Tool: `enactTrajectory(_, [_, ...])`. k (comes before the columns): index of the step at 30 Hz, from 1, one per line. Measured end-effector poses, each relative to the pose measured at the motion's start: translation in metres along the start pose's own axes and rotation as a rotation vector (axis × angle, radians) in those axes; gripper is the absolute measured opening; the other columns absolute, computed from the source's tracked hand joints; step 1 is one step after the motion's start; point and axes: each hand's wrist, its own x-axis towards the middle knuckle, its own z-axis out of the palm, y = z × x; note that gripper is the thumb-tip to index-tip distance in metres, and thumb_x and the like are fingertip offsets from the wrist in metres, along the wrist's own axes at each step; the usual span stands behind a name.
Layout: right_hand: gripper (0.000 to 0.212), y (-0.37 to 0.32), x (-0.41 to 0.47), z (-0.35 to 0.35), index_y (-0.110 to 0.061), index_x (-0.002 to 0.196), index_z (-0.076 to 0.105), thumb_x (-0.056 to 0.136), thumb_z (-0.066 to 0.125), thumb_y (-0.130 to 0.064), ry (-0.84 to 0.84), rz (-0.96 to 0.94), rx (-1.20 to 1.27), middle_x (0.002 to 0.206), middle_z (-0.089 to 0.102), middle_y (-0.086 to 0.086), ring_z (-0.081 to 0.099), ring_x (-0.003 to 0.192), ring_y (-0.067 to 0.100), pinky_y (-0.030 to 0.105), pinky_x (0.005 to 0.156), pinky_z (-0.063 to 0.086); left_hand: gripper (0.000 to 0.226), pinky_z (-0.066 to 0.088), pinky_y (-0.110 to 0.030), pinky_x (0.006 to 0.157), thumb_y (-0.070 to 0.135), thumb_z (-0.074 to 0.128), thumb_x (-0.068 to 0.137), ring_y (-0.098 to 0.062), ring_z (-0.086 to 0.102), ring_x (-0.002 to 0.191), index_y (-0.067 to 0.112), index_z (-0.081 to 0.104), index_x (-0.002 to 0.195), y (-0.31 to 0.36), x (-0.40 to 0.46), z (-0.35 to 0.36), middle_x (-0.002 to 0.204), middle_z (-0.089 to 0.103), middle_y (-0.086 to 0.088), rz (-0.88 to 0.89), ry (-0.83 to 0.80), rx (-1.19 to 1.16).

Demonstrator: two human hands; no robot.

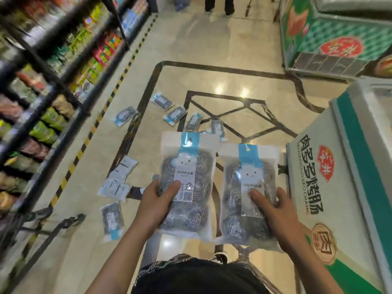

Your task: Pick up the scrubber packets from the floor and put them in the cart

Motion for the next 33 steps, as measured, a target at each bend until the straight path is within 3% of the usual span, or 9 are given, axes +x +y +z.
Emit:
enactTrajectory(6, [0.046, -0.039, -0.02, 0.144, -0.018, 0.117, 0.064, 0.082, 0.08, -0.043, -0.226, -0.074, -0.078, 0.104, 0.076, 0.004, 0.076, 0.087, 0.022, 0.043, 0.072, 0.064, 0.028, 0.054, -0.018, 0.06, 0.04, 0.072, 0.093, -0.001, 0.075, 0.074, 0.019, 0.07, 0.112, -0.037, -0.032, -0.14, 0.094, 0.079, 0.007, -0.016, 0.24, -0.155])
enactTrajectory(10, [0.036, -0.068, -0.06, 0.273, -0.019, 0.115, 0.067, 0.085, 0.077, -0.035, -0.409, -0.212, -0.156, 0.101, 0.077, -0.002, 0.076, 0.084, 0.014, 0.025, 0.061, 0.059, 0.019, 0.053, -0.017, 0.06, 0.036, 0.073, 0.093, -0.002, 0.075, 0.072, 0.02, 0.07, 0.103, -0.091, -0.072, -0.257, 0.088, 0.078, 0.009, -0.047, 0.445, -0.27])
enactTrajectory(13, [0.031, -0.075, -0.096, 0.366, -0.027, 0.109, 0.065, 0.087, 0.076, -0.044, -0.567, -0.295, -0.229, 0.103, 0.073, -0.012, 0.071, 0.082, 0.004, 0.011, 0.063, 0.052, 0.02, 0.052, -0.013, 0.057, 0.038, 0.072, 0.093, 0.006, 0.072, 0.07, 0.024, 0.068, 0.106, -0.134, -0.107, -0.331, 0.095, 0.077, 0.01, -0.074, 0.594, -0.349])
enactTrajectory(15, [0.035, -0.077, -0.133, 0.434, -0.029, 0.106, 0.057, 0.085, 0.076, -0.049, -0.698, -0.306, -0.288, 0.103, 0.065, -0.018, 0.059, 0.078, -0.005, 0.005, 0.057, 0.045, 0.02, 0.059, -0.022, 0.07, 0.04, 0.072, 0.093, 0.0, 0.075, 0.079, 0.026, 0.068, 0.107, -0.165, -0.145, -0.382, 0.1, 0.078, 0.008, -0.099, 0.742, -0.446])
enactTrajectory(19, [0.039, -0.072, -0.202, 0.539, -0.02, 0.114, 0.054, 0.088, 0.075, -0.041, -0.948, -0.309, -0.398, 0.106, 0.066, -0.011, 0.061, 0.081, -0.003, 0.009, 0.057, 0.046, 0.047, 0.057, -0.047, 0.097, 0.05, 0.075, 0.088, -0.018, 0.073, 0.105, 0.022, 0.067, 0.125, -0.211, -0.223, -0.45, 0.117, 0.075, 0.003, -0.202, 1.027, -0.59])
enactTrajectory(22, [0.053, -0.062, -0.249, 0.607, -0.022, 0.122, 0.062, 0.079, 0.08, -0.048, -1.112, -0.335, -0.456, 0.115, 0.072, -0.005, 0.071, 0.094, 0.008, 0.026, 0.076, 0.055, 0.048, 0.061, -0.049, 0.089, 0.048, 0.075, 0.088, -0.023, 0.076, 0.1, 0.017, 0.069, 0.123, -0.245, -0.26, -0.484, 0.113, 0.078, -0.004, -0.235, 1.188, -0.707])
enactTrajectory(25, [0.039, -0.053, -0.283, 0.665, -0.026, 0.114, 0.065, 0.082, 0.081, -0.04, -1.246, -0.3, -0.491, 0.106, 0.077, -0.007, 0.074, 0.09, 0.008, 0.033, 0.079, 0.058, 0.019, 0.062, -0.032, 0.065, 0.031, 0.07, 0.096, -0.02, 0.079, 0.083, 0.014, 0.072, 0.106, -0.27, -0.28, -0.512, 0.093, 0.082, -0.002, -0.259, 1.261, -0.745])
enactTrajectory(27, [0.035, -0.046, -0.296, 0.701, -0.026, 0.113, 0.065, 0.083, 0.081, -0.037, -1.286, -0.294, -0.521, 0.103, 0.078, -0.006, 0.075, 0.089, 0.009, 0.037, 0.08, 0.059, 0.016, 0.061, -0.033, 0.065, 0.027, 0.069, 0.097, -0.021, 0.079, 0.081, 0.013, 0.073, 0.103, -0.282, -0.287, -0.53, 0.09, 0.082, -0.004, -0.274, 1.305, -0.779])
enactTrajectory(33, [0.029, -0.022, -0.317, 0.816, -0.022, 0.11, 0.067, 0.085, 0.081, -0.024, -1.33, -0.252, -0.512, 0.101, 0.077, -0.003, 0.074, 0.083, 0.004, 0.016, 0.064, 0.056, 0.02, 0.059, -0.035, 0.069, 0.026, 0.07, 0.096, -0.023, 0.079, 0.081, 0.01, 0.074, 0.107, -0.318, -0.274, -0.625, 0.094, 0.082, -0.008, -0.319, 1.361, -0.8])
